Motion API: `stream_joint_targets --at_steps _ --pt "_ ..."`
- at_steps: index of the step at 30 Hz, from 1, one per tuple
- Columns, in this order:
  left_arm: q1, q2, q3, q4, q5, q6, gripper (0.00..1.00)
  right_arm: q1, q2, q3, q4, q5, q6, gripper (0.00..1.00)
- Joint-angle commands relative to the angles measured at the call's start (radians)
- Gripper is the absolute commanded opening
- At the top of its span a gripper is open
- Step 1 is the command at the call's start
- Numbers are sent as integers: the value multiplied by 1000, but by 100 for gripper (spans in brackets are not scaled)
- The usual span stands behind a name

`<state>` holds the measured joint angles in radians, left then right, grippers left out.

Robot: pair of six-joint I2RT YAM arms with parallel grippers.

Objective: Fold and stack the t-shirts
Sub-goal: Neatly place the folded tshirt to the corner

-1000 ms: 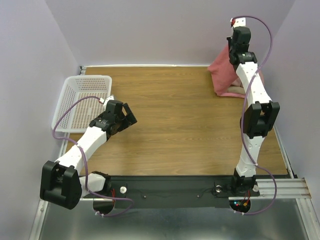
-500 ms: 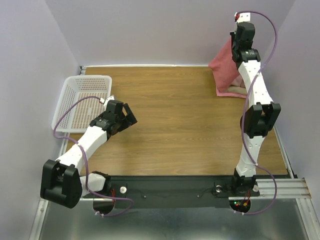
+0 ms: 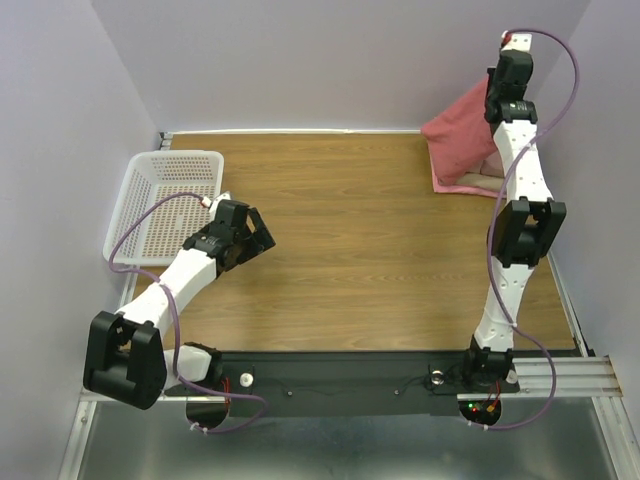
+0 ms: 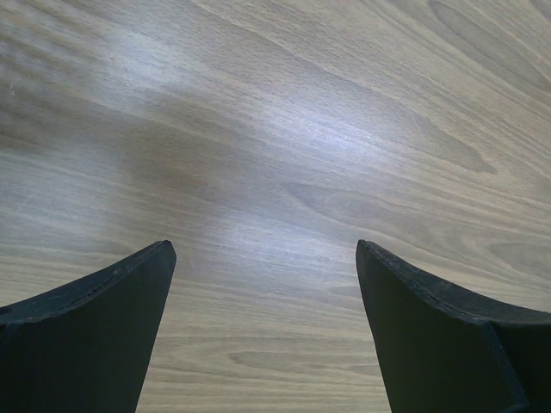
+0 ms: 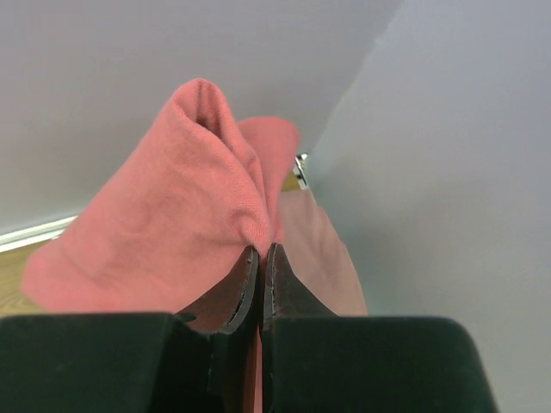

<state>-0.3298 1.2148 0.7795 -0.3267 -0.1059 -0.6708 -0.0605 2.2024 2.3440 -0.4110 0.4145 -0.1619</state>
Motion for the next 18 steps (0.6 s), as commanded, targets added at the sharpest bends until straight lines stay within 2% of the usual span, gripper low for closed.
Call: stream_joint_targets --at_steps 1,9,11,12,13,14,15,17,18 --pt "3 6 46 -2 -15 2 98 -70 37 32 77 -2 84 0" --pt "3 17 55 -8 -15 -1 98 -180 106 -15 75 -14 231 0" --pt "3 20 56 -9 -15 -1 98 -211 123 -34 75 -68 262 1" --pt "3 22 58 -9 -17 -1 98 -217 128 -41 75 -72 272 4" --pt "3 23 60 -9 -14 -1 98 -223 134 -46 75 -74 277 20" --pt "3 25 58 -9 -11 -1 98 -225 138 -58 74 -86 274 30" --pt "3 25 58 -9 -11 -1 98 -225 137 -66 74 -91 271 33" --pt "3 25 60 -14 -8 -1 98 -225 125 -87 74 -89 278 57" --pt "3 25 58 -15 -8 -3 98 -225 120 -89 74 -88 288 90"
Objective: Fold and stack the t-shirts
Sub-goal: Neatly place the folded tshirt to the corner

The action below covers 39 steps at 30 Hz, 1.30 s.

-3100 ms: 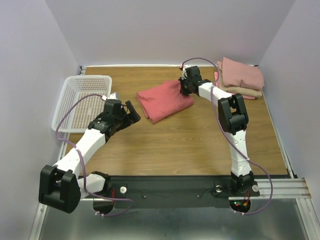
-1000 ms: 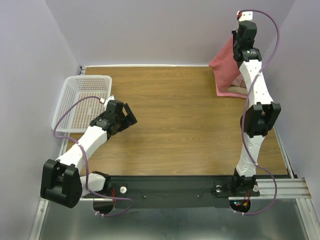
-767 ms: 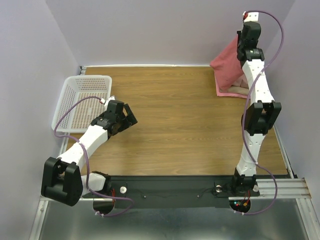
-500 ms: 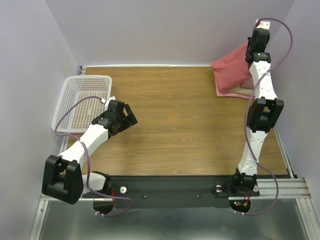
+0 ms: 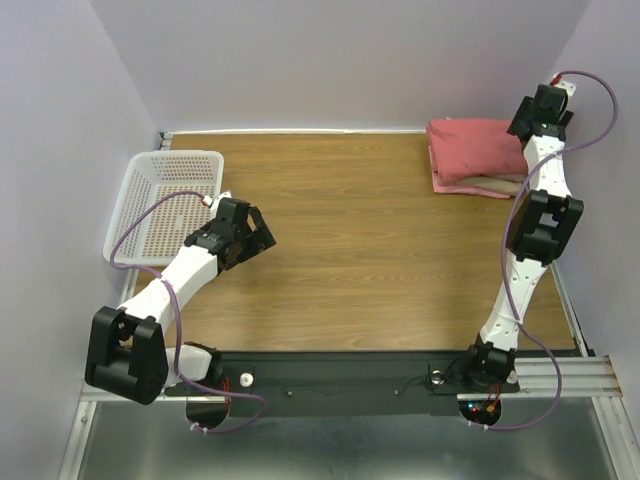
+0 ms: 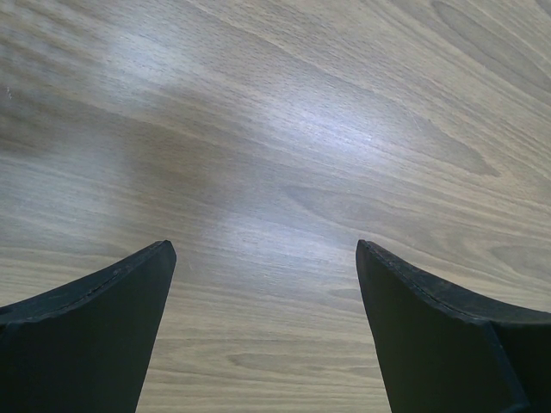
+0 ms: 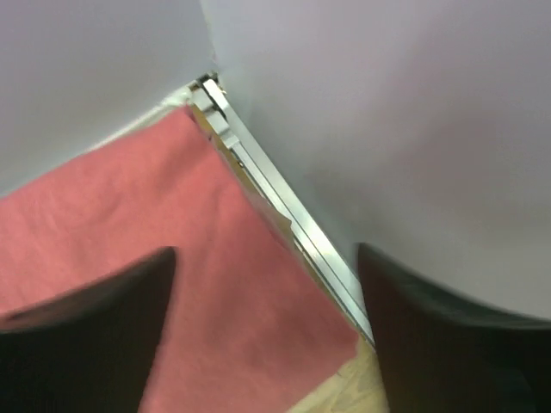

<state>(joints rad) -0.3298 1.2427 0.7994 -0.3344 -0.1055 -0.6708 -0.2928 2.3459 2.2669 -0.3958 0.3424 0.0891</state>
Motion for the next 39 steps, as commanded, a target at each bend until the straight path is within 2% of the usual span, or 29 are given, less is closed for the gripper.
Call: stream_joint_targets --at_steps 1,6,10,13,14,15,16,17,18,20,24,28,31,34,39 --pt "3 -5 40 -8 -5 -3 98 7 -30 -12 58 -17 43 100" --pt "3 -37 52 -26 3 -4 98 7 -154 -75 55 -161 80 100" --pt "2 -77 83 -49 1 -4 98 9 -318 -219 54 -270 144 100" --pt "2 -123 90 -75 -3 -1 98 15 -498 -416 55 -390 171 100" --pt "2 -152 93 -84 -8 -4 98 17 -541 -532 54 -413 181 100" --pt "0 -169 95 -87 -8 -6 98 18 -647 -599 55 -442 187 100" --pt "0 -184 90 -87 -2 -6 98 17 -702 -665 55 -442 216 100" --pt "-2 -219 86 -87 -2 -13 98 17 -758 -826 57 -442 228 100" --pt "-2 -235 77 -87 0 -16 98 17 -877 -901 63 -434 260 100" --pt "-2 -282 61 -87 0 -24 98 17 -980 -1111 64 -440 293 100" --pt "-2 -351 20 -115 16 -49 98 17 -1209 -1352 63 -486 339 100" --pt "-3 -477 -43 -136 3 -79 99 17 -1520 -1610 46 -582 320 100" --pt "-2 -554 -87 -127 -8 -113 99 17 -1689 -1684 32 -615 409 100" --pt "-3 -592 -112 -123 3 -122 98 18 -1720 -1689 17 -643 425 100" --pt "-2 -631 -132 -158 -32 -139 98 18 -1720 -1699 -35 -591 419 100"
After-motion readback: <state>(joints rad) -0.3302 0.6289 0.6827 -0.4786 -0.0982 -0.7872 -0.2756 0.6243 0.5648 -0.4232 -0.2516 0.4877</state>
